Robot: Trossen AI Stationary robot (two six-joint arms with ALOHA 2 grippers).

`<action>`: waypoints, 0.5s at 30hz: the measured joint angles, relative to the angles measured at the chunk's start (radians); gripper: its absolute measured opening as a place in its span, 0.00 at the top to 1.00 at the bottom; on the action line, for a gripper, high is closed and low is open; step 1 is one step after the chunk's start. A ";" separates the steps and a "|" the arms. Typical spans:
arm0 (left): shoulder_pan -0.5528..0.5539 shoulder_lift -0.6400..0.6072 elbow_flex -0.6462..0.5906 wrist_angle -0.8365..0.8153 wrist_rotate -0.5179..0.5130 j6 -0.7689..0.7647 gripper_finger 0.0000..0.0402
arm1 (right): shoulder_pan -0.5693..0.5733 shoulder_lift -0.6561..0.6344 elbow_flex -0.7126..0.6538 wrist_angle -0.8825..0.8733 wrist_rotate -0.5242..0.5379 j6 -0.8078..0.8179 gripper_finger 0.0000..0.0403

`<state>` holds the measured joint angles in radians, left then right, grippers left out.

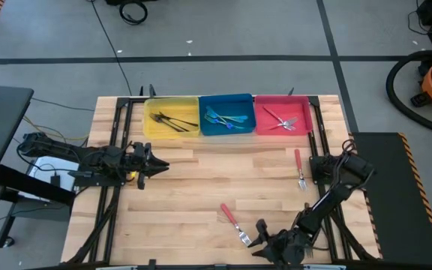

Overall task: Sort silverware by color (type)
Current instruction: Put the bottom pink fork into the red bin

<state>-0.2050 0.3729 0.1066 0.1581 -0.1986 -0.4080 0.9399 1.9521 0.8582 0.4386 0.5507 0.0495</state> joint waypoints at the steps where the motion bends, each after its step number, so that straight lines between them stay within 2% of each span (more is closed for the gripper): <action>1: 0.000 0.000 0.000 0.000 0.000 0.000 0.81 | 0.000 0.006 0.000 0.003 0.024 0.000 0.61; 5: 0.000 0.000 0.000 0.000 -0.001 0.000 0.81 | -0.001 0.011 0.000 -0.006 0.061 0.003 0.61; 15: 0.000 0.000 0.000 0.000 -0.002 0.001 0.81 | -0.022 0.010 0.000 -0.040 0.032 0.062 0.61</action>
<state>-0.2050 0.3729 0.1066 0.1581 -0.2008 -0.4068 0.9177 1.9625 0.8581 0.3982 0.5823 0.1117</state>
